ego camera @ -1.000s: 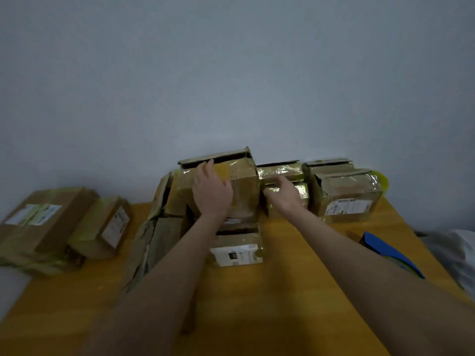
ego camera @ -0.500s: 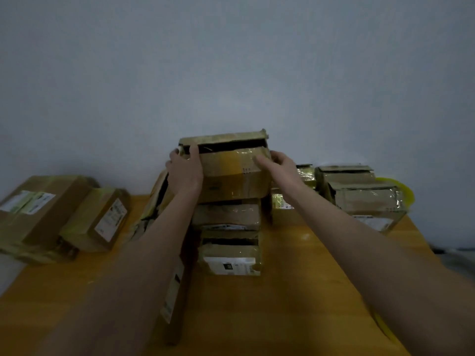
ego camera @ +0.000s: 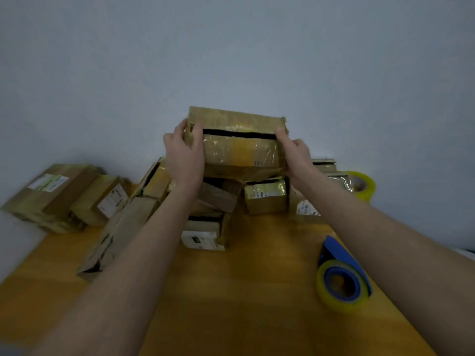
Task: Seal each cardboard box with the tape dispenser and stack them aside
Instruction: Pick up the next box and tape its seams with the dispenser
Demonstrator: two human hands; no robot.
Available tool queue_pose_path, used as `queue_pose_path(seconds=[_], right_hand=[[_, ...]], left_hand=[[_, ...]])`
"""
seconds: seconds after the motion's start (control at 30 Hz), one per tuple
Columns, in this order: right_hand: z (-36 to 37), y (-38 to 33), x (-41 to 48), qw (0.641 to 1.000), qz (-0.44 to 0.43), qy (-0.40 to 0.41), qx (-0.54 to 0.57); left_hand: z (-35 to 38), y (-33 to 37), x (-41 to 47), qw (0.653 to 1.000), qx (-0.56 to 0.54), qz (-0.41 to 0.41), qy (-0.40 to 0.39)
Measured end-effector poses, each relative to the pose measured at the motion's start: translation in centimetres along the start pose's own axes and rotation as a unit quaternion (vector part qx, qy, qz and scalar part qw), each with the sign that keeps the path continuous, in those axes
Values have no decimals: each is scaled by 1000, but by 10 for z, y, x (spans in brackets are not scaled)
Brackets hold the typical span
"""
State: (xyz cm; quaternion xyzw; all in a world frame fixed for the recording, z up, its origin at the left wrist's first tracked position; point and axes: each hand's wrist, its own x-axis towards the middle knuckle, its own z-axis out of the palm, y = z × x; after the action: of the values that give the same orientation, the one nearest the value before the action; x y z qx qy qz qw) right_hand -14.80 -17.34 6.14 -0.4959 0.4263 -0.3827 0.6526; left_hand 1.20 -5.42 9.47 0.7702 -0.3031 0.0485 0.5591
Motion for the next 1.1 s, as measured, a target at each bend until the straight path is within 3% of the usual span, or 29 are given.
queue_pose_path(seconds=[0.13,0.53,0.67,0.73,0.83,0.97,1.1], right_hand=[[-5,0,-17,999,-34,1,40],[-15,-2,-35,996,-67,21,59],[-12,-10,-37,988,-123,48,84],[-14,-15,-34,990,-113,46,68],[-21,-11,-36,997,-65,30,36],[-23,-9,-36,990,-116,62,54],[-23,-2,-37,996,-70,51,24]], left_hand=[[-14,15,-13,999,-45,2,12],[-26,16,-30,980,-188,-32,-59],[-28,33,-26,973,-219,33,-59],[-25,38,-22,973,-211,49,-73],[-21,32,-19,974,-199,-17,-105],[-21,28,-22,970,-223,25,-99],[-22,21,-25,965,-231,-10,-121]])
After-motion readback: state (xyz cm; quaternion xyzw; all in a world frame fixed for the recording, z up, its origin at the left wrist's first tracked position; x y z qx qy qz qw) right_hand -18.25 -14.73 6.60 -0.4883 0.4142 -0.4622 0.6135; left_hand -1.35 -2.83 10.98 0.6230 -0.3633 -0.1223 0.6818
